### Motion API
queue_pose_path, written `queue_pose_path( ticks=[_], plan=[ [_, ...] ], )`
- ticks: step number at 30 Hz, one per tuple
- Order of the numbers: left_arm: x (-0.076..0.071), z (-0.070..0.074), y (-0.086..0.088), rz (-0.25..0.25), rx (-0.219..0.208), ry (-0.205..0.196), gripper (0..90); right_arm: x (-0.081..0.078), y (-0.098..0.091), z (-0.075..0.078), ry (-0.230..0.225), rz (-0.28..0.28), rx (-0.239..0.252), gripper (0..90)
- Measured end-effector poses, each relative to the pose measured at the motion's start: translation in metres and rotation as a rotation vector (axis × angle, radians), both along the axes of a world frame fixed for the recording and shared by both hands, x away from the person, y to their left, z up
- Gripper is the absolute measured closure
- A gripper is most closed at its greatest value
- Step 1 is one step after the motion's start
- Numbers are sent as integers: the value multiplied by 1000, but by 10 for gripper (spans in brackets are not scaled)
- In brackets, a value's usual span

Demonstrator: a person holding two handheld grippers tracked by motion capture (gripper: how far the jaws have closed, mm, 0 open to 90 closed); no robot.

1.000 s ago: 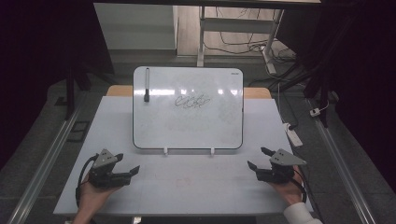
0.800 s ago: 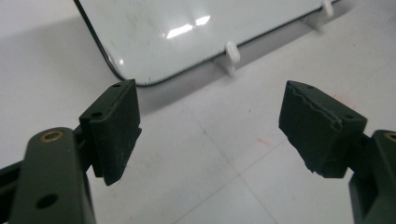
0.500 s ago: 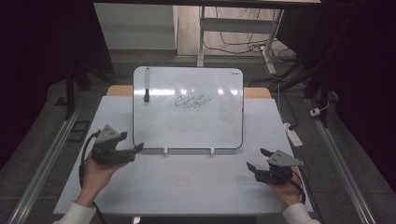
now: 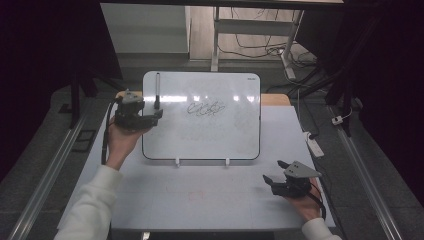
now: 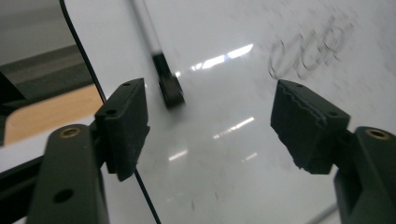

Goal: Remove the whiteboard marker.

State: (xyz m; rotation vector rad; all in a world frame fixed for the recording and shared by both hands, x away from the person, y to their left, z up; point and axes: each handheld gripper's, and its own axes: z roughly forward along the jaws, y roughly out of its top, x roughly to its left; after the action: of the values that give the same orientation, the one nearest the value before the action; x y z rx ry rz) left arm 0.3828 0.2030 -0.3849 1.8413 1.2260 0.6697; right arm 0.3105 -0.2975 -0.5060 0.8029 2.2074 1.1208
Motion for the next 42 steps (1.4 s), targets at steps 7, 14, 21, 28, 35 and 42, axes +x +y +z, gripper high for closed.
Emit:
queue_pose_path(
  ticks=[7, 14, 21, 28, 35, 42],
  plan=[
    [35, 12, -8, 54, 57, -26, 357, 1, 0, -3, 11, -9, -16, 240],
    [63, 13, -4, 114, 37, -26, 424, 2, 0, -4, 14, -14, -29, 240],
    [79, 9, -4, 148, 50, -45, 512, 2, -1, -5, 15, -25, -34, 241],
    [88, 8, -10, 150, 68, -54, 588, 4, -2, -7, 18, -36, -48, 240],
    [95, 4, -16, 160, 91, -41, 688, 3, -3, -6, 6, -50, -52, 244],
    [96, 4, -18, 163, 70, -45, 785, 3, -4, -6, 2, -57, -53, 247]
  ],
)
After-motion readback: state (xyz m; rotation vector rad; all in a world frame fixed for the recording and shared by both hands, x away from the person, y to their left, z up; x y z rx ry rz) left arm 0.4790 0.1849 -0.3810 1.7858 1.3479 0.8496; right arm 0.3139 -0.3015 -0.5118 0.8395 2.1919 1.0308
